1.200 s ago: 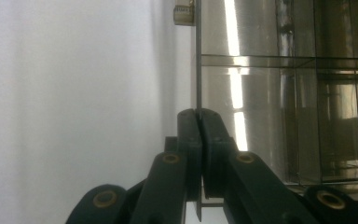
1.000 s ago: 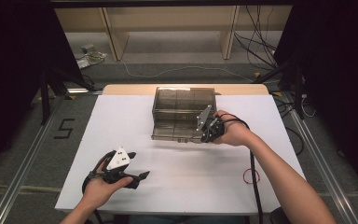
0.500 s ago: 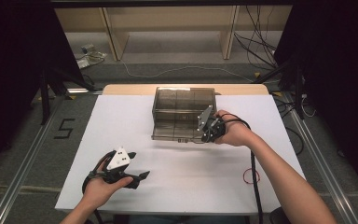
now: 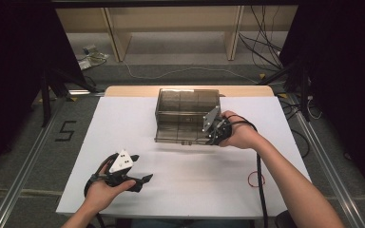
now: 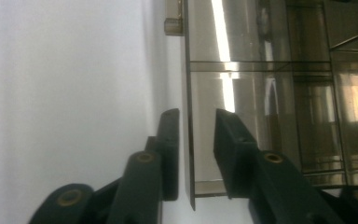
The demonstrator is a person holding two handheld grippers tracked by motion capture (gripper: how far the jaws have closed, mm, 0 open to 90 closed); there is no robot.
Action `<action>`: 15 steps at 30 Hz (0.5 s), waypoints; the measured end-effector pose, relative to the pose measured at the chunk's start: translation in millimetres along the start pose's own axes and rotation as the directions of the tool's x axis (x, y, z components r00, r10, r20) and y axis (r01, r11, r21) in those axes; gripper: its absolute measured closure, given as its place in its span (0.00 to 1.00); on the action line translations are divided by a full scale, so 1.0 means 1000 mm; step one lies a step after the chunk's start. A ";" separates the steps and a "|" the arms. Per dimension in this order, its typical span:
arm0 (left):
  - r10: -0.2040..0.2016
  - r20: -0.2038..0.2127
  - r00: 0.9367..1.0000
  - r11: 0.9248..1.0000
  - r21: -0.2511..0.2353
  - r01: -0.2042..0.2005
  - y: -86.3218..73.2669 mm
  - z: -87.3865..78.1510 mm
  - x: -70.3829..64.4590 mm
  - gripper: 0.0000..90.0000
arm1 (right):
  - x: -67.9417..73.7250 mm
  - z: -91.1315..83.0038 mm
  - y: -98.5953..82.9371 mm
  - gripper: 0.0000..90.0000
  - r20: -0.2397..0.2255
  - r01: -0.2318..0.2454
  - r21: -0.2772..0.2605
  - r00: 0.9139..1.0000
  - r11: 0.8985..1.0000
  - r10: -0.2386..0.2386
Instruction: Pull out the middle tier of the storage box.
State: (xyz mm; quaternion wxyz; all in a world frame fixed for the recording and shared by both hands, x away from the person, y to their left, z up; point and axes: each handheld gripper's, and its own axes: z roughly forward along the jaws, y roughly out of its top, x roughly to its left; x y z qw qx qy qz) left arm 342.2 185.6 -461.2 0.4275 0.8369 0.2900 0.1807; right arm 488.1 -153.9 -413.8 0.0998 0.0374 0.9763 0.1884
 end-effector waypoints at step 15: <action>-0.004 0.000 1.000 1.000 0.001 0.004 0.000 0.000 0.001 0.18 | 0.003 -0.009 -0.006 0.56 0.043 -0.139 -0.078 0.989 0.987 0.142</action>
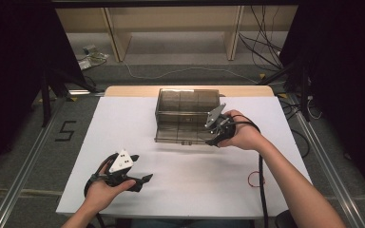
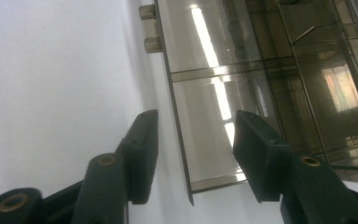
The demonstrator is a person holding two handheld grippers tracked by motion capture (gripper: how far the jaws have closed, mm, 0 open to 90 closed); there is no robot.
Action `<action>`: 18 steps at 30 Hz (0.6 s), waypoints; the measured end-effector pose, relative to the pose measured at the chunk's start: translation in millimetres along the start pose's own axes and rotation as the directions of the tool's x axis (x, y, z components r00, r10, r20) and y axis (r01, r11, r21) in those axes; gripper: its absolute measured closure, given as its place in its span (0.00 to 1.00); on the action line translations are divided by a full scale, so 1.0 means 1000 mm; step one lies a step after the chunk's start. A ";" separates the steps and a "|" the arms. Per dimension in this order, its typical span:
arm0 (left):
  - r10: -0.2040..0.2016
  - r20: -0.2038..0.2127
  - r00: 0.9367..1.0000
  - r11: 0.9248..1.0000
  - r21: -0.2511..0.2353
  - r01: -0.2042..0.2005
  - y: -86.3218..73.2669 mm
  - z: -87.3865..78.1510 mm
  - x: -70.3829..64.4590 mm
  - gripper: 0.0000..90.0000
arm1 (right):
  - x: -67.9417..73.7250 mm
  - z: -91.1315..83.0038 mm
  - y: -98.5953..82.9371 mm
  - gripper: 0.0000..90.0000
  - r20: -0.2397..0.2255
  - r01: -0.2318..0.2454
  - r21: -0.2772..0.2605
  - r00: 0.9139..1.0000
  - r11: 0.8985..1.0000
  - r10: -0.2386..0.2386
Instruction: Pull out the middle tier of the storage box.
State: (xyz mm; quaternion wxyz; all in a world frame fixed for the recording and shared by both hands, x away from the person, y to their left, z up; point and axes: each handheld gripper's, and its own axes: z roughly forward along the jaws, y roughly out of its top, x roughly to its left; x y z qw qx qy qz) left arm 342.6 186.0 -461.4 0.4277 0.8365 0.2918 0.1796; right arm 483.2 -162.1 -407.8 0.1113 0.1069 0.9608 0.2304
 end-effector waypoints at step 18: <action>0.004 -0.005 1.000 1.000 0.001 -0.004 0.000 0.000 0.000 0.18 | 0.005 -0.011 -0.012 0.36 0.025 -0.126 -0.053 0.991 0.991 0.128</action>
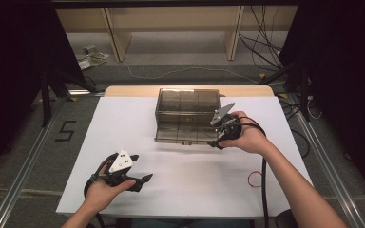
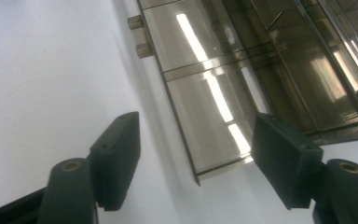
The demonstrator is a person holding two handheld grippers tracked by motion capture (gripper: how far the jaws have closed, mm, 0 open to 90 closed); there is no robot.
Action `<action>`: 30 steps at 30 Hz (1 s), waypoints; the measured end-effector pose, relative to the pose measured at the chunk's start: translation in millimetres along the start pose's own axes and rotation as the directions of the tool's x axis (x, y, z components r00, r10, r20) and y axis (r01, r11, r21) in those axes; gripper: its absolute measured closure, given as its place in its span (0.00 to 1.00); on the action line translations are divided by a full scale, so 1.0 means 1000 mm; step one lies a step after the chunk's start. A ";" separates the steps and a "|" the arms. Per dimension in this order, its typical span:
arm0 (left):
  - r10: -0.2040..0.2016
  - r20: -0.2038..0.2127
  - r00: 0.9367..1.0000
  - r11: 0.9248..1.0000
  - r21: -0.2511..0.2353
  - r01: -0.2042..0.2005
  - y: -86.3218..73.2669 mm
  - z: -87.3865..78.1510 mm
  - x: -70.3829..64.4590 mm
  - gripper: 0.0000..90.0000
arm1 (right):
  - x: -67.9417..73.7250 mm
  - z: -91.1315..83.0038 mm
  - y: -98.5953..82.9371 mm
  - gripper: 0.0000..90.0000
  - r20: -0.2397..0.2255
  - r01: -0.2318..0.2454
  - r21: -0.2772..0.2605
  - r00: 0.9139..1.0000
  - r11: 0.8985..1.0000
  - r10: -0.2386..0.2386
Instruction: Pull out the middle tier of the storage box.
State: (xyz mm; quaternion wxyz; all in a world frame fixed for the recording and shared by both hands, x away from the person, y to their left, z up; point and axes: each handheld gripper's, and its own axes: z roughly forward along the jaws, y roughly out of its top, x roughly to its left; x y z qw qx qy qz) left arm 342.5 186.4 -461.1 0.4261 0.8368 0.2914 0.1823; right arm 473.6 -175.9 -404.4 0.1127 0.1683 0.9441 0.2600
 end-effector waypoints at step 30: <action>-0.002 -0.008 1.000 1.000 0.000 0.002 0.000 0.000 0.000 0.18 | 0.040 -0.018 -0.077 0.19 0.048 -0.199 -0.096 0.978 0.975 0.205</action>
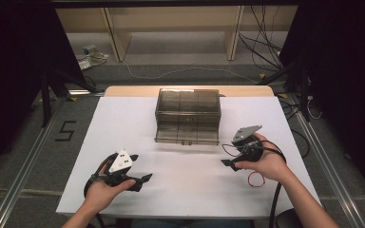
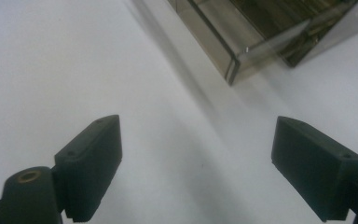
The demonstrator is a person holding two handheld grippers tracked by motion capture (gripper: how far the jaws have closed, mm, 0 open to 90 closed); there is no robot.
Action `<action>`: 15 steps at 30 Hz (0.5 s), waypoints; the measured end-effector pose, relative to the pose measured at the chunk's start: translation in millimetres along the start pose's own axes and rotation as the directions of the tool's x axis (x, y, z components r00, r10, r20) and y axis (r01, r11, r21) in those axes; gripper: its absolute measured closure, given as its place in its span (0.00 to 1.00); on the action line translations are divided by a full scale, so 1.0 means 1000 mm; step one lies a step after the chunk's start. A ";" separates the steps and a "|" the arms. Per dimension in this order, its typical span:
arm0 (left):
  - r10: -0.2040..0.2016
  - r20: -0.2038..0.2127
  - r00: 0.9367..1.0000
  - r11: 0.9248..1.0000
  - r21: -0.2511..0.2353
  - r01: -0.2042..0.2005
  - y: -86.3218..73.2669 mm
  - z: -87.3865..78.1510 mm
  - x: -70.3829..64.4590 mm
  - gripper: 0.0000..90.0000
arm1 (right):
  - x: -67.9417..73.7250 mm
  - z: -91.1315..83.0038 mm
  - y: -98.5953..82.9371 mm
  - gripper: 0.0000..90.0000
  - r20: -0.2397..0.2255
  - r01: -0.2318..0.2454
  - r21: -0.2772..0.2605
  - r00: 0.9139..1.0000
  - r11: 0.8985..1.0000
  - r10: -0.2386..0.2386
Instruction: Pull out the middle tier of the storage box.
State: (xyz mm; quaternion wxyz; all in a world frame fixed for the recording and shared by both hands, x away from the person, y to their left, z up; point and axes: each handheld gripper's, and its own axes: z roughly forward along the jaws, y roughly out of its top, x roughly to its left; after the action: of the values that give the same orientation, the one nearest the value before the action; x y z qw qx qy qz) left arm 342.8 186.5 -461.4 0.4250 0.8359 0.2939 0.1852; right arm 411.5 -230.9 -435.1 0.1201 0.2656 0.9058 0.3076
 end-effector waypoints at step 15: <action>0.006 0.001 1.000 1.000 -0.004 -0.006 0.000 -0.002 0.000 0.18 | 0.008 -0.017 -0.040 0.23 0.075 -0.109 0.001 0.991 0.994 0.108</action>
State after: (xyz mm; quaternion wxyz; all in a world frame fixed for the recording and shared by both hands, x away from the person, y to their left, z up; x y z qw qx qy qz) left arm 341.7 187.6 -460.5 0.4260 0.8361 0.2908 0.1866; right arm 381.9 -261.6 -447.1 0.1365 0.3261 0.8857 0.3011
